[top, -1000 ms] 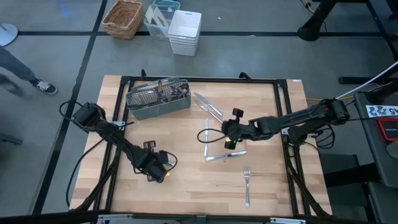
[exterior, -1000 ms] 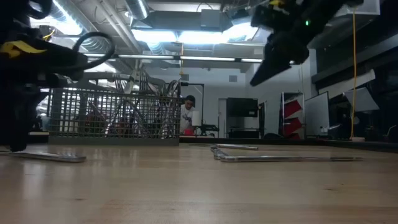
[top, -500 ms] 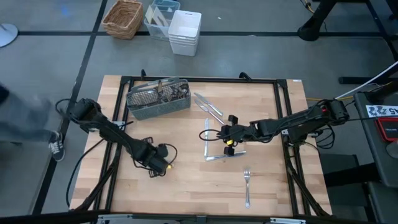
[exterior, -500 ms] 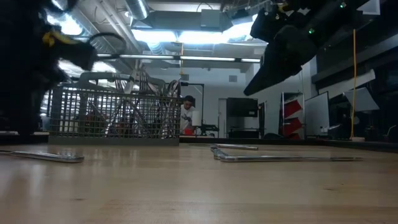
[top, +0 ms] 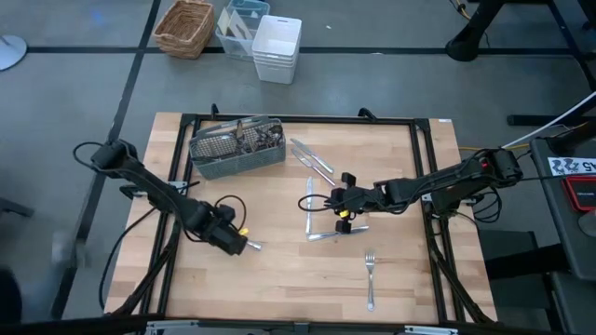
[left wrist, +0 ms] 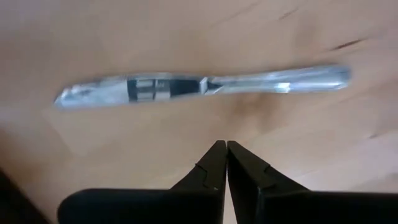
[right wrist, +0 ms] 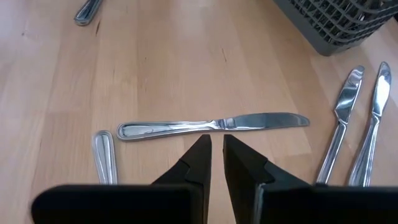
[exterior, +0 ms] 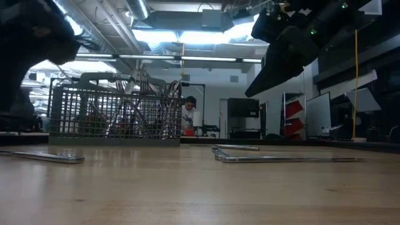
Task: Sort silverware
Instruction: Put the silver table knife into the silverware rack
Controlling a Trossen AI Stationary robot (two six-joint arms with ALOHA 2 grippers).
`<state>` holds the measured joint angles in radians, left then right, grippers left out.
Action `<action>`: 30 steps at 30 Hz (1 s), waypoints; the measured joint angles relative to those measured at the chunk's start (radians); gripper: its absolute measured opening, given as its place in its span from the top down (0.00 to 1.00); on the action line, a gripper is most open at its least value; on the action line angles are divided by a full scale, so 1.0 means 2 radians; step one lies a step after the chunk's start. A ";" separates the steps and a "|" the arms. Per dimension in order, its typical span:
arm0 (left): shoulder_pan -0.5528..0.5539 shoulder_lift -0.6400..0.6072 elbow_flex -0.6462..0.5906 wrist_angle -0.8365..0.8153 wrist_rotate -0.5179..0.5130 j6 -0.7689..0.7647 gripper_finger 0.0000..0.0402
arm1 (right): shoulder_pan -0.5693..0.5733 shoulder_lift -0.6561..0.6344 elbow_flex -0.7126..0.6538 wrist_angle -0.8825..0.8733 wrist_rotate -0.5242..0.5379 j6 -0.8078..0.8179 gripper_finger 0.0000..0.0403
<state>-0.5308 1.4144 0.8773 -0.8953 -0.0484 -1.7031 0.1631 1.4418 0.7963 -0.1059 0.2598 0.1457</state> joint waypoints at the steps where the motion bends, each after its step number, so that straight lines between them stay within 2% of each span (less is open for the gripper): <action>1: 0.000 0.001 -0.002 -0.001 0.013 -0.006 0.97 | 0.000 0.000 0.000 0.000 0.000 -0.003 0.88; 4: 0.001 0.002 -0.002 0.007 0.038 -0.009 0.94 | 0.000 0.000 0.000 0.000 -0.005 -0.016 0.88; 9: 0.001 0.002 -0.002 0.028 0.045 -0.027 0.85 | 0.000 0.000 0.000 0.000 -0.010 -0.025 0.88; 13: 0.001 0.002 -0.002 0.029 0.045 -0.097 0.76 | 0.000 0.000 0.000 0.000 -0.009 -0.025 0.88; 17: 0.000 0.002 -0.002 0.034 0.042 -0.203 0.70 | 0.000 0.000 0.000 0.000 -0.009 -0.025 0.88; 23: -0.003 0.002 -0.002 0.035 -0.005 -0.325 0.68 | 0.000 0.000 0.000 0.000 -0.009 -0.024 0.88; 26: -0.002 0.003 -0.002 0.038 -0.017 -0.323 0.68 | 0.000 0.000 0.000 0.000 -0.009 -0.025 0.88; 30: -0.003 0.016 -0.002 0.048 -0.075 -0.323 0.68 | 0.000 0.000 0.000 0.000 -0.009 -0.025 0.88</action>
<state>-0.5376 1.4469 0.8738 -0.7996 -0.1983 -2.3500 0.1631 1.4422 0.7967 -0.1064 0.2409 0.0963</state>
